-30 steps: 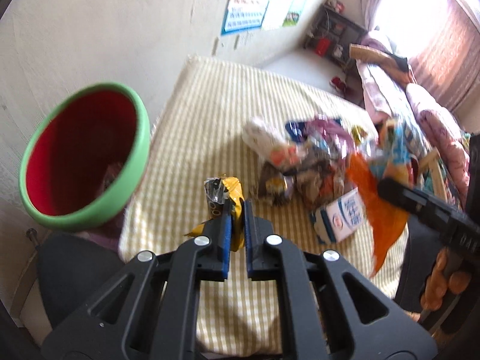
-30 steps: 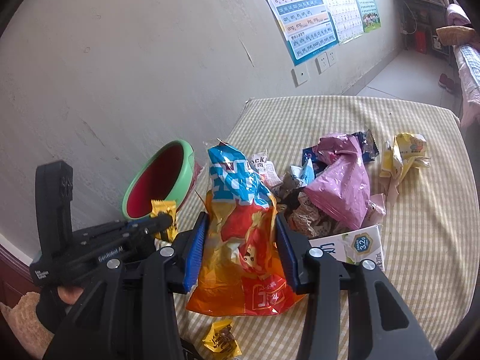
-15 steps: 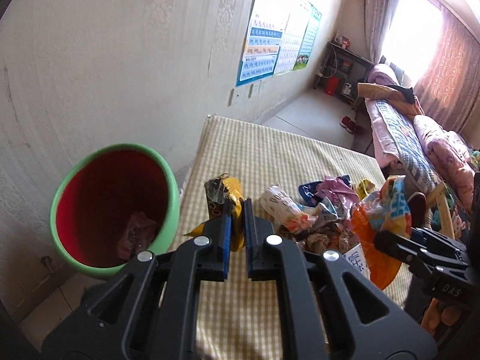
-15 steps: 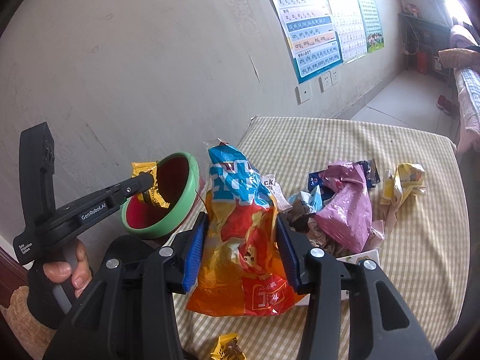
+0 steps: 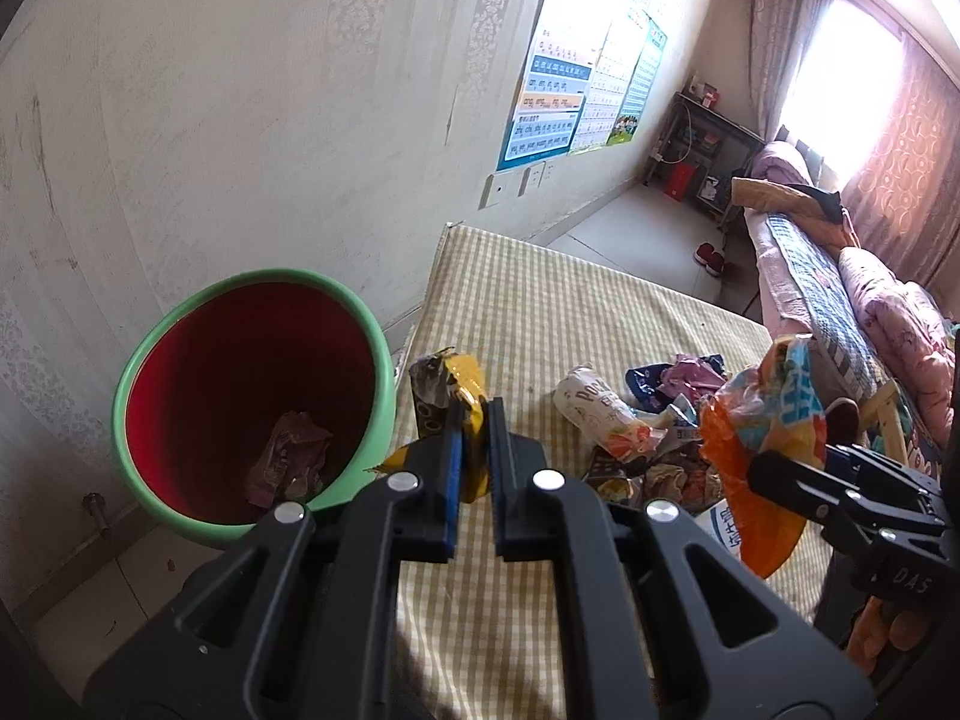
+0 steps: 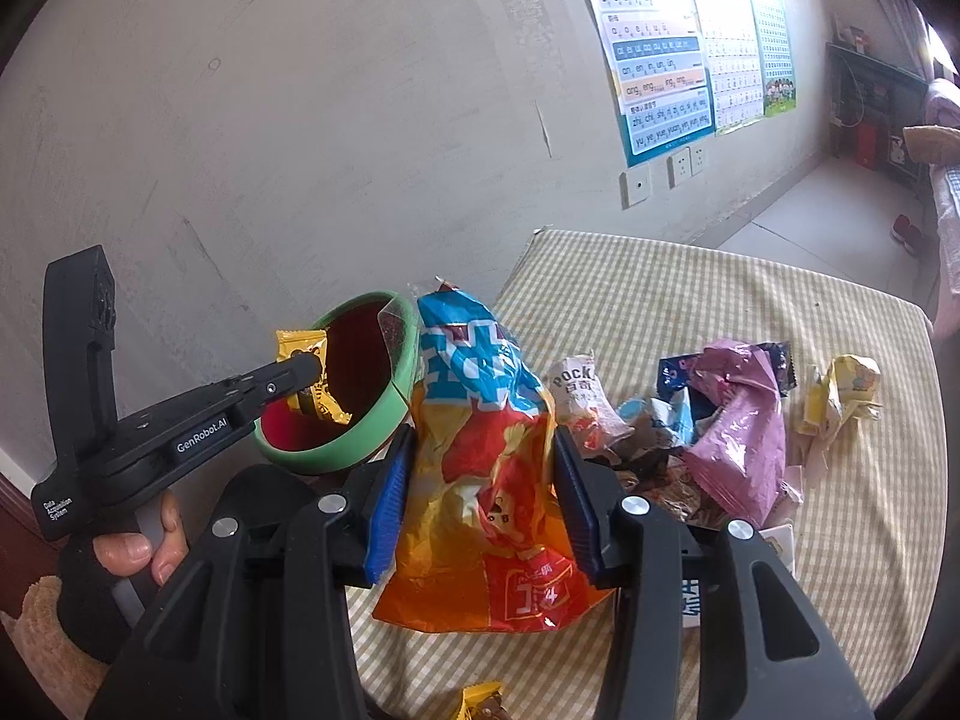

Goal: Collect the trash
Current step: 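Move both held wrappers over the bin and open both grippers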

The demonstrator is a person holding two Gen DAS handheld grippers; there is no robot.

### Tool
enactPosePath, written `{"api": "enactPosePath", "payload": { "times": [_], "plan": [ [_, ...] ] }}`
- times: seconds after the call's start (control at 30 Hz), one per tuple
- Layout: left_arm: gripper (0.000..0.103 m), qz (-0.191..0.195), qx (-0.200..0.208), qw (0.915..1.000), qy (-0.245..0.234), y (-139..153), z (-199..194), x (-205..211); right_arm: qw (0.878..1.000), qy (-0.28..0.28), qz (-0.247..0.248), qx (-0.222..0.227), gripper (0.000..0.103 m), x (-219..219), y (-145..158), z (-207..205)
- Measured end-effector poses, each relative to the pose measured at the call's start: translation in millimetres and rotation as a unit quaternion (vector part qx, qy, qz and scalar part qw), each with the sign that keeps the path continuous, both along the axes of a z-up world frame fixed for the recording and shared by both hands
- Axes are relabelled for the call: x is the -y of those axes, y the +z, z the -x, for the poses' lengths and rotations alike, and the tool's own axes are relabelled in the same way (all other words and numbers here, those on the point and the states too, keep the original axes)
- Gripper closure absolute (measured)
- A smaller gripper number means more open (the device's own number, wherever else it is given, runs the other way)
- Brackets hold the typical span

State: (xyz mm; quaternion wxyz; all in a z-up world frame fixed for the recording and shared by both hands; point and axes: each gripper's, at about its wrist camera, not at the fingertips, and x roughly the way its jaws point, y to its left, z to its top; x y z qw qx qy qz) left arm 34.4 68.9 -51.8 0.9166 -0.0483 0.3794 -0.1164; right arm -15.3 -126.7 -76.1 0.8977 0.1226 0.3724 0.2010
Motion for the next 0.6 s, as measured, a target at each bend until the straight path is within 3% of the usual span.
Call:
{"api": "enactPosePath", "payload": {
  "times": [0.6],
  "plan": [
    [0.096,0.007,-0.022,0.9980,0.060,-16,-11,-55,0.998,0.061,0.005,-0.011,0.058,-57,-4,-41]
  ]
}}
